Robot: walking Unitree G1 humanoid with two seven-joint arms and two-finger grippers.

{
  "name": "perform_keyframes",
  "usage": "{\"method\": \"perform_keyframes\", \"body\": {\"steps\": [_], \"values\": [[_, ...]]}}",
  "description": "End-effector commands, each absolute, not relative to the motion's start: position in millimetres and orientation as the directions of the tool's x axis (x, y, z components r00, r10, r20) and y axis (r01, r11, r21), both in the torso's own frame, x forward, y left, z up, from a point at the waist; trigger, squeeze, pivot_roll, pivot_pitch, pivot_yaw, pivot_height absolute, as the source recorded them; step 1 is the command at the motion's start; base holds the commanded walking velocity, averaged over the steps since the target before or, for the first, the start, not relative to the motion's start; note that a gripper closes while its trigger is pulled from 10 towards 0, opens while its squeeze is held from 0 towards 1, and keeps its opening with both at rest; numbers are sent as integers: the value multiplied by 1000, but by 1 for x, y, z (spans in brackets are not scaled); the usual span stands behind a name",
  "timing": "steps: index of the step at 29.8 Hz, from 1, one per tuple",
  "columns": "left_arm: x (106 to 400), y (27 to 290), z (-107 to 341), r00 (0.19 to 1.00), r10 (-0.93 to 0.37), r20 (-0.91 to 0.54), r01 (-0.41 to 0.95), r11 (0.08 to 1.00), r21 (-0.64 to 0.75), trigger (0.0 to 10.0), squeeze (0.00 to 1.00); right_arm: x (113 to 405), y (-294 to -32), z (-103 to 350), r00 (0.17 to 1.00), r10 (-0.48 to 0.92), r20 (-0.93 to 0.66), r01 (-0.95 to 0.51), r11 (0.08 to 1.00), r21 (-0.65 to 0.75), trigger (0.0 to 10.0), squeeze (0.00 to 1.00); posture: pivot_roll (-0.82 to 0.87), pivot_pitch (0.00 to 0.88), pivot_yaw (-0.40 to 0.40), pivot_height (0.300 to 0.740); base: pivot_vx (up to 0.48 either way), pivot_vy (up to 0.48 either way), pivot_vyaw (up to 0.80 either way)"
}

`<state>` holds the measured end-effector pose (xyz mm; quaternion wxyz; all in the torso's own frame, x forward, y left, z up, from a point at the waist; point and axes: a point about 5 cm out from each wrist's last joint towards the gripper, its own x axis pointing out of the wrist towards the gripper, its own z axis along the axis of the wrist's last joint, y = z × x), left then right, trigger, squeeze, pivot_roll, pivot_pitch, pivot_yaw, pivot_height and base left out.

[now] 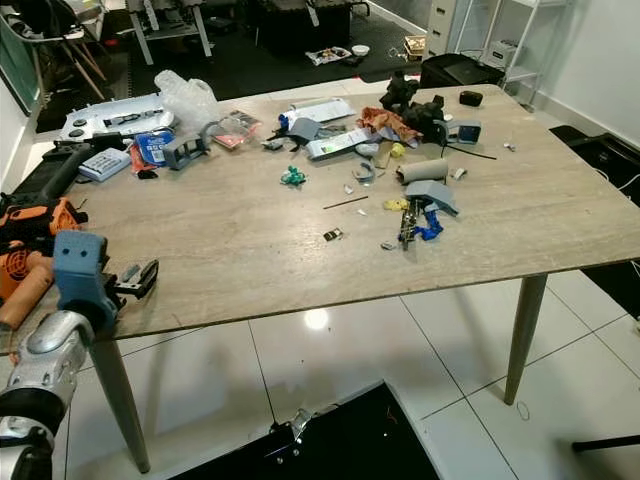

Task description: Picking trash to rubbish bin

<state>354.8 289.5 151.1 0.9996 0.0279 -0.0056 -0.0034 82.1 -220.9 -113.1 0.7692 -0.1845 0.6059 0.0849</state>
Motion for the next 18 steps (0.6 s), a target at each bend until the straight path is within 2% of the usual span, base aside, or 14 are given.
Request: {"method": "perform_keyframes", "body": {"steps": [1,18], "values": [[350,298,145,1000,16,-17,-16,999,39,10000,0,70,-212,-117,212,-62,-975,-371,918,-139,10000,0,-223,250,74,740,0,0,0],[358,256,120,993,-46,-105,56,994,96,10000,0,64,-218,-117,203,-77,-976,-365,919,-149,10000,0,-251,260,66,740,0,0,0]]}}
